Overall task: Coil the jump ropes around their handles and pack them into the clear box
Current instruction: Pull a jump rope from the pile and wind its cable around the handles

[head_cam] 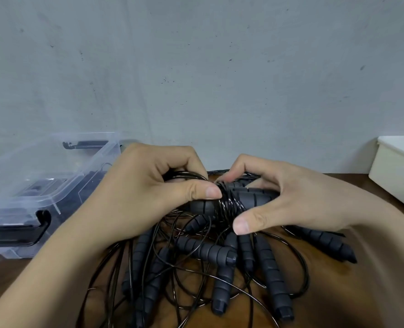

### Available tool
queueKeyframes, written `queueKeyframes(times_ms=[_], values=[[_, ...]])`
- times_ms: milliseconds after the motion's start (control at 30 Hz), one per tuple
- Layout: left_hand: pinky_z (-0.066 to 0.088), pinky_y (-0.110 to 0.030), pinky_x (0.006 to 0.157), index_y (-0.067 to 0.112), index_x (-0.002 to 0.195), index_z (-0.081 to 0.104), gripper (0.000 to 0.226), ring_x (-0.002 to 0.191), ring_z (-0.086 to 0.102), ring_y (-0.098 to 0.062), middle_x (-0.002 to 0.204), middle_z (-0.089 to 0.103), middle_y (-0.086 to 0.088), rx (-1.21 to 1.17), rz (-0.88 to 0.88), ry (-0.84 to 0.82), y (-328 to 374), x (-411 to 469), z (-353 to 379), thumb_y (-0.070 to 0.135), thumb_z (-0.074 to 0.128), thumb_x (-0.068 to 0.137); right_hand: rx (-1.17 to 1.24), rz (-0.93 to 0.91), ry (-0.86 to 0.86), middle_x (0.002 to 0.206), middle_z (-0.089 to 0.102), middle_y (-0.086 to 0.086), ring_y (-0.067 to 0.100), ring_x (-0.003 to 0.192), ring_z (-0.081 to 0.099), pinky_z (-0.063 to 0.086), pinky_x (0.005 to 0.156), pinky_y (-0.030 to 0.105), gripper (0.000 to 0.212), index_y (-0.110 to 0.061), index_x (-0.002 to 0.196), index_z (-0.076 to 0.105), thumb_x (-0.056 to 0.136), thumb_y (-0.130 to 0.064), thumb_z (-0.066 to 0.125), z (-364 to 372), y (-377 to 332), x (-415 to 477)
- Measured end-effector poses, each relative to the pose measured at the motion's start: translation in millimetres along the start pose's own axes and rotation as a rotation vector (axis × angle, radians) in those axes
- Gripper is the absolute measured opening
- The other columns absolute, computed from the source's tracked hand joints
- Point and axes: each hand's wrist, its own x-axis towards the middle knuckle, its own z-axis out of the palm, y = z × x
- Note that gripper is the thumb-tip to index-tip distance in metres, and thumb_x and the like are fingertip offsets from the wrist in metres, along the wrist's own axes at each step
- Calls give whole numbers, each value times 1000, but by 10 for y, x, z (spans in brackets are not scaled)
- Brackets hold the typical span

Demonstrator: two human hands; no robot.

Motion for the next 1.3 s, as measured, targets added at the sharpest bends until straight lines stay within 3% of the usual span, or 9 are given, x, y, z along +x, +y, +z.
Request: queueKeyframes(times_ms=[200, 333, 433, 467, 567, 700, 833, 1000, 1300], values=[[43, -12, 61, 23, 72, 74, 19, 59, 56, -2, 64, 66, 11, -203, 22, -112, -226, 65, -47, 34, 89, 75, 63, -66, -207, 116, 80, 14, 44, 108, 75, 58, 103, 62, 58, -26, 132, 63, 82, -19, 93, -40, -24, -66], [37, -18, 55, 16, 77, 71, 39, 54, 44, -8, 59, 53, -1, -344, 49, -86, -390, 90, 44, 53, 79, 86, 193, -212, -246, 117, 79, 17, 40, 102, 77, 60, 99, 56, 65, -14, 135, 60, 81, -22, 94, -21, -47, -66], [38, -9, 54, 10, 75, 64, 23, 53, 48, 1, 60, 56, 9, -285, 16, -94, -381, 115, 130, 6, 72, 96, 380, -288, -211, 114, 74, 30, 38, 90, 72, 59, 88, 53, 65, -13, 131, 57, 80, -22, 95, -22, -20, -74], [36, -8, 53, 20, 70, 61, 38, 53, 47, 0, 58, 54, 9, -196, -3, -60, -365, 119, 171, -8, 65, 94, 407, -320, -178, 109, 72, 33, 31, 83, 71, 59, 80, 45, 63, -15, 129, 58, 79, -26, 95, -21, -12, -61], [34, -22, 50, 26, 60, 53, 40, 52, 41, -6, 53, 45, -3, -129, -56, 96, -368, 107, 298, 21, 55, 100, 432, -408, -71, 97, 68, 41, 15, 53, 53, 45, 53, 24, 59, -21, 126, 60, 80, -40, 93, -22, 6, 8], [33, -24, 50, 47, 74, 57, 40, 51, 38, -7, 57, 42, 10, -89, -33, 71, -364, 95, 461, 52, 41, 110, 441, -405, 130, 94, 75, 25, 19, 50, 42, 34, 45, 21, 59, -26, 125, 59, 79, -43, 93, -10, -31, -11], [35, -25, 50, 37, 99, 62, 30, 49, 46, -10, 57, 49, 5, 119, -34, -19, -329, 92, 568, 53, 38, 108, 384, -342, 364, 82, 67, 31, 19, 52, 38, 34, 46, 21, 61, -25, 125, 58, 79, -36, 95, 59, -57, 0], [49, -36, 66, 29, 95, 52, 34, 66, 60, -11, 67, 58, 7, 331, 10, -153, -245, 3, 603, 56, 36, 107, 150, -266, 632, 77, 77, -2, 6, 53, 56, 45, 59, 26, 62, -37, 122, 56, 72, -54, 88, 52, -50, 20], [42, -26, 53, 43, 89, 52, 21, 62, 61, -13, 65, 59, 9, 380, 161, -48, -28, -20, 225, 54, 48, 107, -59, -111, 481, 95, 82, -1, 26, 80, 76, 62, 82, 50, 58, -45, 120, 57, 73, -57, 87, -42, 58, 79]])
